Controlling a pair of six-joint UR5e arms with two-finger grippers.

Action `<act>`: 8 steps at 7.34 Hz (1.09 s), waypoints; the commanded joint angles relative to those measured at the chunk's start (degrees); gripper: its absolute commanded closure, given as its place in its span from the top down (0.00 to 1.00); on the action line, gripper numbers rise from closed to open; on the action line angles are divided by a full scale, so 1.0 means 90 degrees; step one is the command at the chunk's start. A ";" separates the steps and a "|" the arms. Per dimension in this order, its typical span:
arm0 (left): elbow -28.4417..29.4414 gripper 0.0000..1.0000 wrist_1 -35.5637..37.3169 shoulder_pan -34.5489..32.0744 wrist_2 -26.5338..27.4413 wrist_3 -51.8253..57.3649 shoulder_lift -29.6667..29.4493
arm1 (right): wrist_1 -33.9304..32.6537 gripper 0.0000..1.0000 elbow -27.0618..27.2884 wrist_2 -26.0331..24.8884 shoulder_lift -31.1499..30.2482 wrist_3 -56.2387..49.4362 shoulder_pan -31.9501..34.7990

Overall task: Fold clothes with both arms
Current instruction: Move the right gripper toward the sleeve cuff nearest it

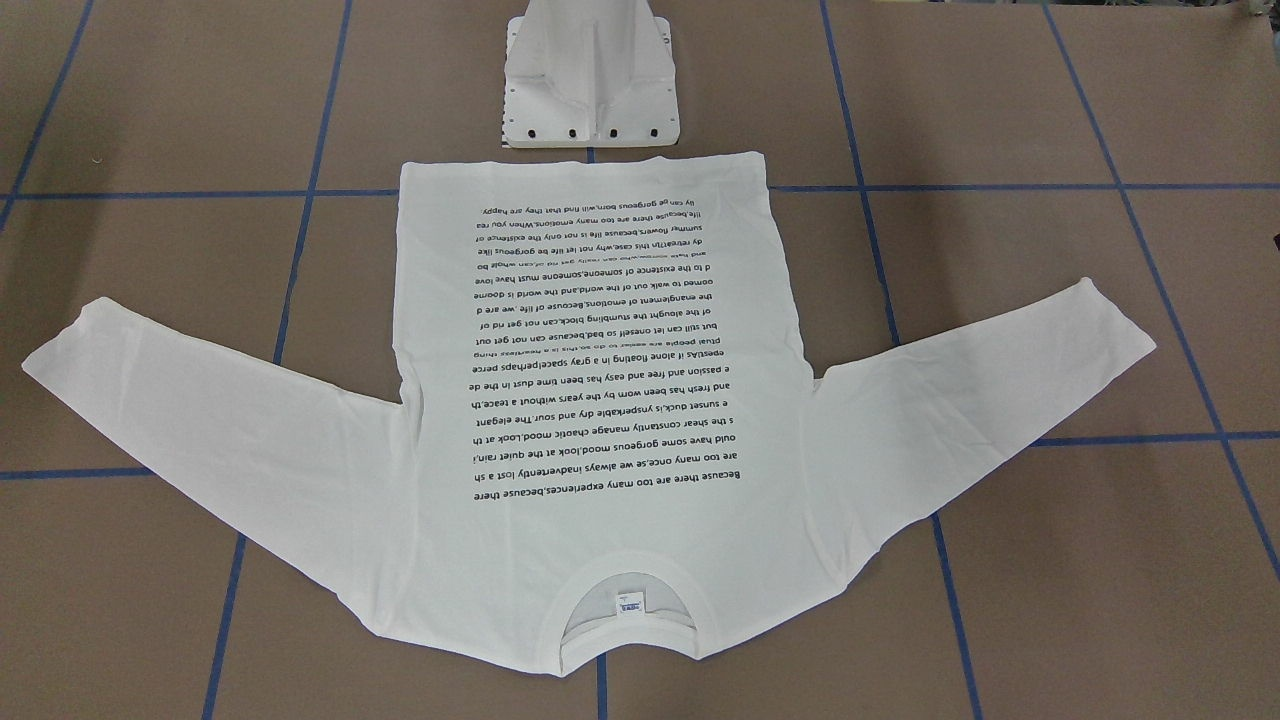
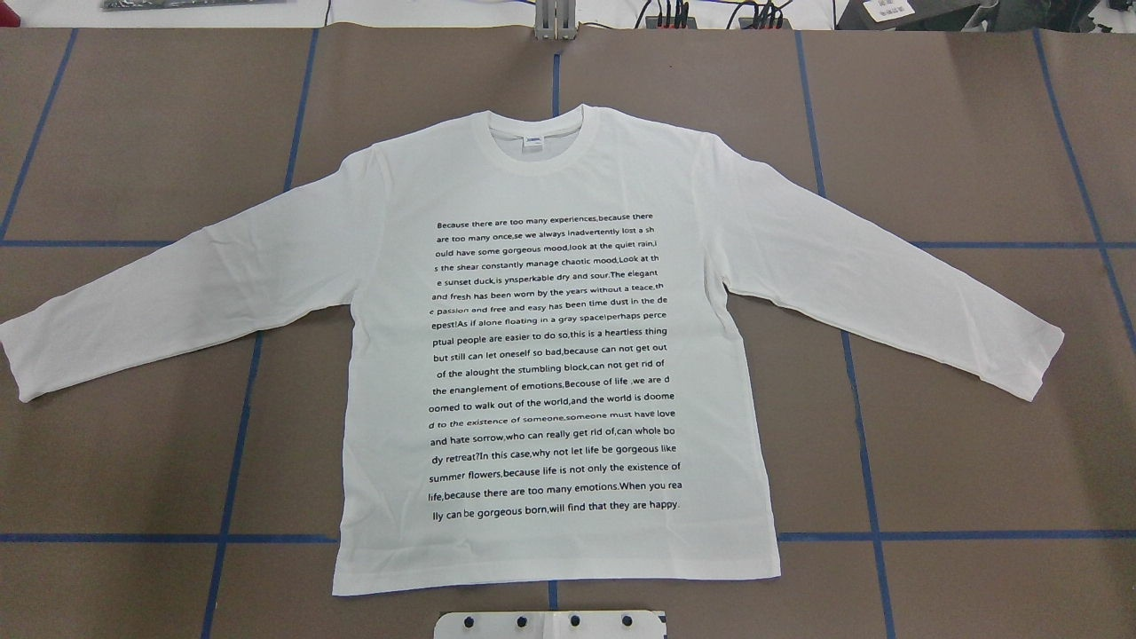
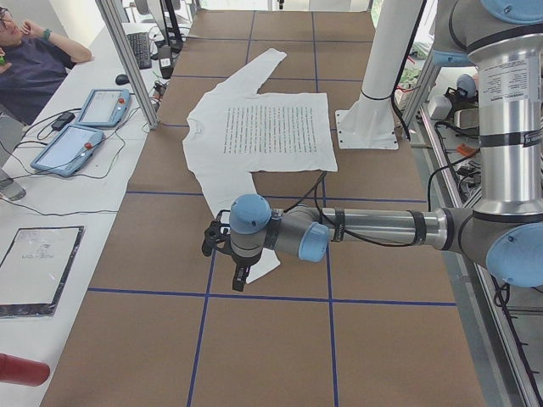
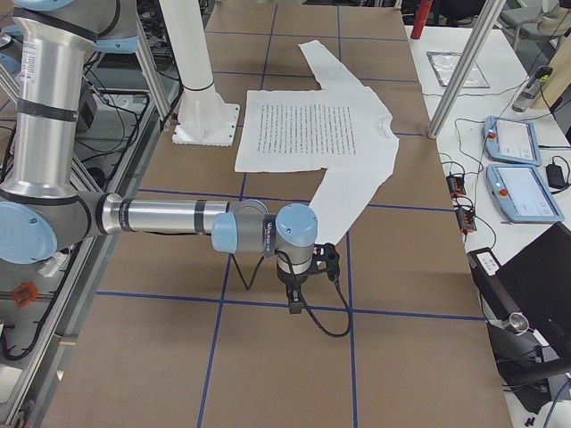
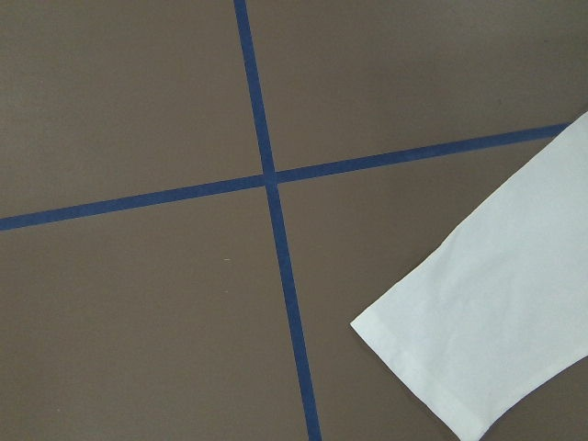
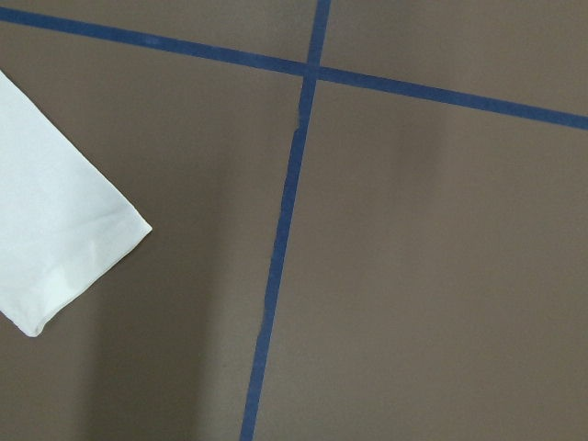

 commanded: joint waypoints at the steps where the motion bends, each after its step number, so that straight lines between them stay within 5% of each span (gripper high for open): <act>1: -0.0255 1.00 0.0004 0.0010 -0.0005 0.0000 0.0010 | 0.0010 1.00 0.0014 -0.0012 0.0022 -0.0031 0.0000; 4: -0.1162 1.00 0.0014 0.0010 0.0073 -0.0010 0.0039 | 0.0020 1.00 0.0364 -0.0031 0.0469 0.0036 0.0000; 8: -0.1097 1.00 -0.0562 -0.0039 0.0093 -0.0068 -0.0508 | 0.0358 1.00 0.0415 0.0115 0.0804 0.0601 -0.0010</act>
